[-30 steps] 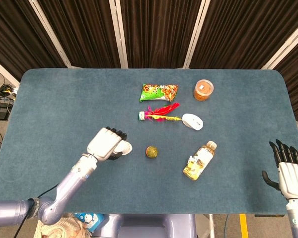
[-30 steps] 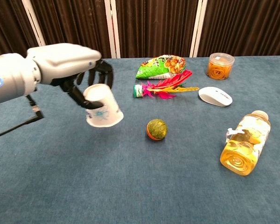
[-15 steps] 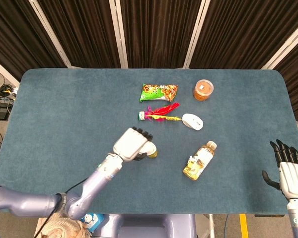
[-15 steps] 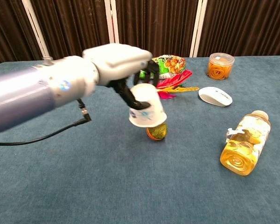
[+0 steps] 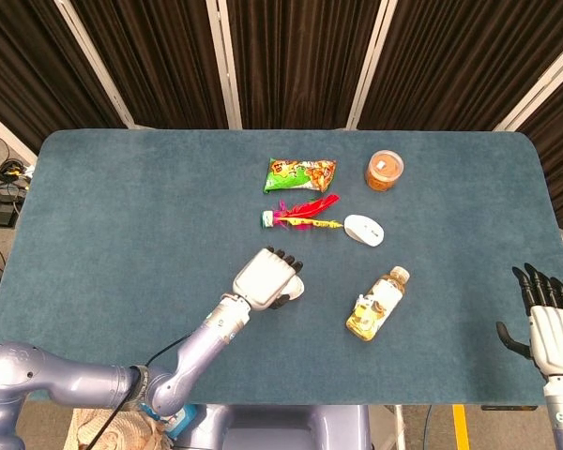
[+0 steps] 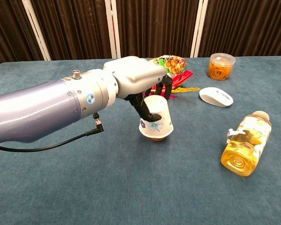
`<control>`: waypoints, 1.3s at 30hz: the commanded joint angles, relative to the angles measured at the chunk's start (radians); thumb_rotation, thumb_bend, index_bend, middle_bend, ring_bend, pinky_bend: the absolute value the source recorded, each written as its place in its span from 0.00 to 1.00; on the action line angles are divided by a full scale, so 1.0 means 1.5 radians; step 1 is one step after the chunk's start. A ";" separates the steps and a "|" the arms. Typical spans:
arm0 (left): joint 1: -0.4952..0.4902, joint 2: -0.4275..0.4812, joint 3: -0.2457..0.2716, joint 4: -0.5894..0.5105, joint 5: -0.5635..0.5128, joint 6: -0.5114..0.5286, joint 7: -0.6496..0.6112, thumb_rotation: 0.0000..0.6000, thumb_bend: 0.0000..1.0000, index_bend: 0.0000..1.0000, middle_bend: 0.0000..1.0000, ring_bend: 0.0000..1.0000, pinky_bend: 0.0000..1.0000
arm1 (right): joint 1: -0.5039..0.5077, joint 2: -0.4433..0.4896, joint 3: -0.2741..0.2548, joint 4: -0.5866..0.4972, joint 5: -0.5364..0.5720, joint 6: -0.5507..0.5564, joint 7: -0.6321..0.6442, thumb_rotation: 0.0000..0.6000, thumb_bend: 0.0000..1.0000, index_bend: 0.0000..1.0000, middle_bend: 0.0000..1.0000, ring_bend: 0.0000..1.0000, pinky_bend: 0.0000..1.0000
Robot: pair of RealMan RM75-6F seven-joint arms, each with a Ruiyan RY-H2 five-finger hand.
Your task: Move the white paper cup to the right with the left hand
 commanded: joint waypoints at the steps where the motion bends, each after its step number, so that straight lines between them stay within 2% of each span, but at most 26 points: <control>1: -0.007 -0.001 0.005 -0.011 -0.046 0.008 0.034 1.00 0.21 0.25 0.23 0.19 0.34 | 0.000 0.000 0.000 -0.001 0.000 0.000 -0.001 1.00 0.35 0.00 0.00 0.00 0.03; 3: -0.011 -0.004 0.006 -0.018 -0.060 0.020 0.050 1.00 0.14 0.15 0.10 0.08 0.25 | 0.000 0.000 0.000 -0.001 0.000 0.000 -0.001 1.00 0.35 0.00 0.00 0.00 0.03; 6: -0.011 -0.005 0.010 -0.029 -0.052 0.034 0.049 1.00 0.13 0.08 0.01 0.01 0.17 | 0.000 0.000 -0.001 -0.002 -0.003 0.000 -0.001 1.00 0.35 0.00 0.00 0.00 0.03; 11: 0.005 0.021 0.021 -0.075 -0.031 0.062 0.033 1.00 0.13 0.06 0.00 0.00 0.14 | 0.000 0.002 -0.003 0.000 -0.004 -0.003 0.002 1.00 0.35 0.00 0.00 0.00 0.03; 14: 0.033 0.049 0.041 -0.116 0.004 0.100 0.017 1.00 0.13 0.07 0.00 0.00 0.14 | 0.000 0.003 -0.003 0.000 -0.003 -0.003 0.003 1.00 0.35 0.00 0.00 0.00 0.03; 17: 0.073 0.090 0.078 -0.158 0.059 0.145 -0.004 1.00 0.13 0.07 0.00 0.00 0.14 | 0.000 0.004 -0.004 -0.001 -0.004 -0.002 -0.001 1.00 0.35 0.00 0.00 0.00 0.03; 23: 0.179 0.197 0.174 -0.223 0.176 0.242 -0.078 1.00 0.09 0.05 0.00 0.00 0.14 | 0.001 0.003 -0.009 0.002 -0.016 -0.001 -0.013 1.00 0.35 0.00 0.00 0.00 0.03; 29: 0.270 0.285 0.259 -0.220 0.253 0.305 -0.138 1.00 0.04 0.01 0.00 0.00 0.13 | 0.003 0.000 -0.014 0.004 -0.026 0.001 -0.034 1.00 0.35 0.00 0.00 0.00 0.03; 34: 0.336 0.334 0.297 -0.186 0.306 0.345 -0.209 1.00 0.04 0.00 0.00 0.00 0.04 | 0.003 -0.004 -0.015 0.005 -0.028 0.005 -0.047 1.00 0.35 0.00 0.00 0.00 0.03; 39: 0.402 0.354 0.311 -0.131 0.347 0.398 -0.278 1.00 0.04 0.00 0.00 0.00 0.00 | 0.003 -0.006 -0.016 0.007 -0.032 0.007 -0.052 1.00 0.35 0.00 0.00 0.00 0.03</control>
